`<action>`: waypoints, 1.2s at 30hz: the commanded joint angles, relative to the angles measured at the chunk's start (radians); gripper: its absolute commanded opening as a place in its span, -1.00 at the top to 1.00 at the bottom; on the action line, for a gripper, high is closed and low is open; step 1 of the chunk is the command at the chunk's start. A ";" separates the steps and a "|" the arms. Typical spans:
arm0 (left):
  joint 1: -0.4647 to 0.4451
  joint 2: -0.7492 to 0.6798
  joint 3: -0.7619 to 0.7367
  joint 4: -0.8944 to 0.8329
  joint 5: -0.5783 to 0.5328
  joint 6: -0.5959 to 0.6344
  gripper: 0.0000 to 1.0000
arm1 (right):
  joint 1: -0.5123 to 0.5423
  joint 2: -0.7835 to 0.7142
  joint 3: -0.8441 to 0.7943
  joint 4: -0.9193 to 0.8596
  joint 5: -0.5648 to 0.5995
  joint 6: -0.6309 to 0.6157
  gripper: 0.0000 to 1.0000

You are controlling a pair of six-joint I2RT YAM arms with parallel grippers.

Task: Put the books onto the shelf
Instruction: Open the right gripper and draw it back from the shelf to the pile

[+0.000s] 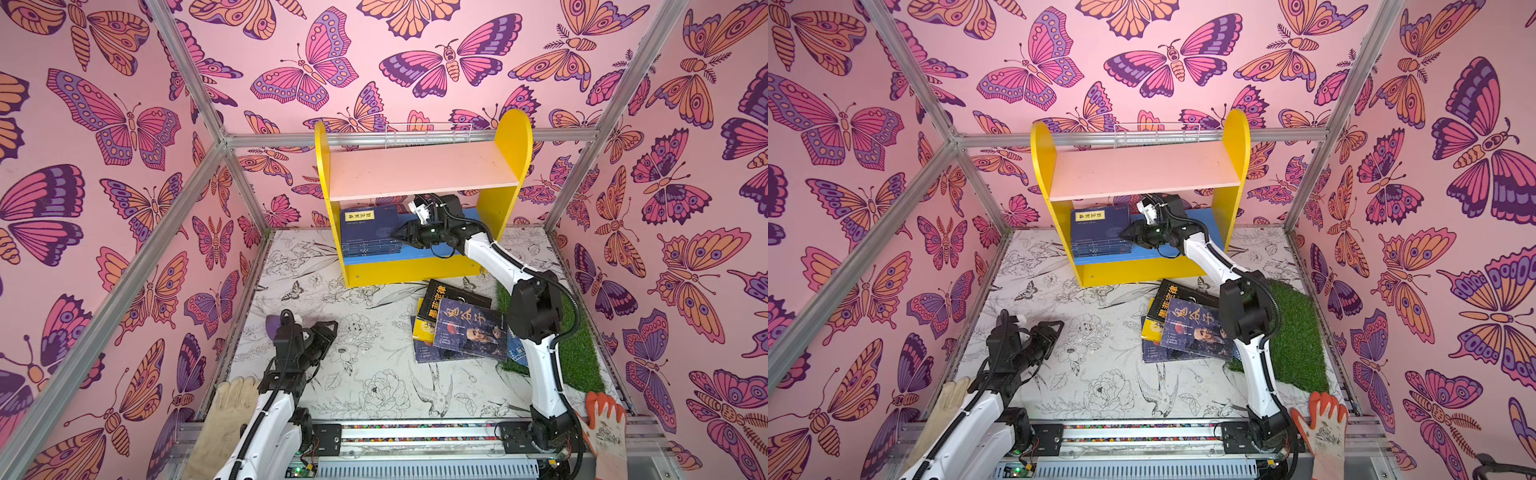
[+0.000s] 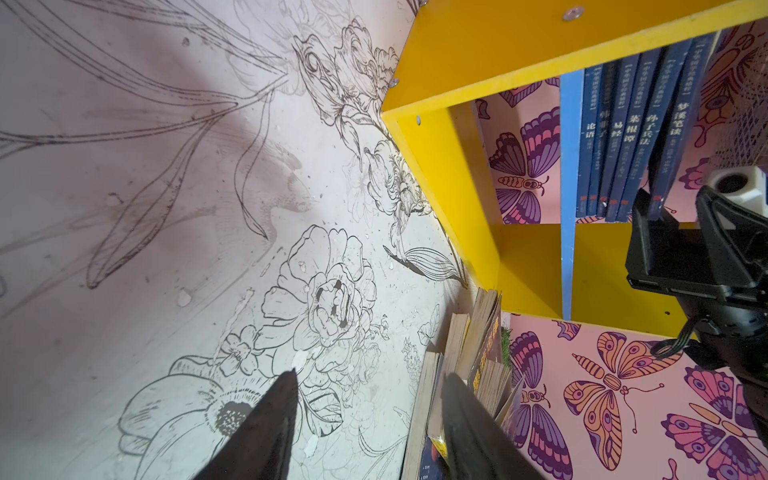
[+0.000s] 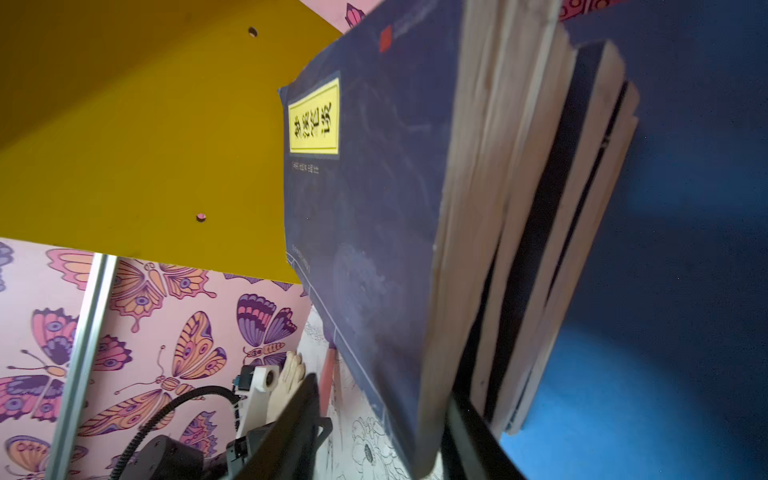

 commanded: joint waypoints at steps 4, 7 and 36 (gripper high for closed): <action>0.000 0.003 0.001 -0.017 0.014 0.003 -0.16 | 0.017 -0.034 0.107 -0.183 0.206 -0.152 -0.09; 0.000 0.002 0.003 -0.017 0.015 0.001 -0.16 | 0.022 -0.023 0.143 -0.227 0.250 -0.176 -0.16; -0.427 0.396 0.336 0.009 -0.157 0.280 -0.40 | -0.183 -0.965 -1.208 -0.079 0.850 0.183 -0.33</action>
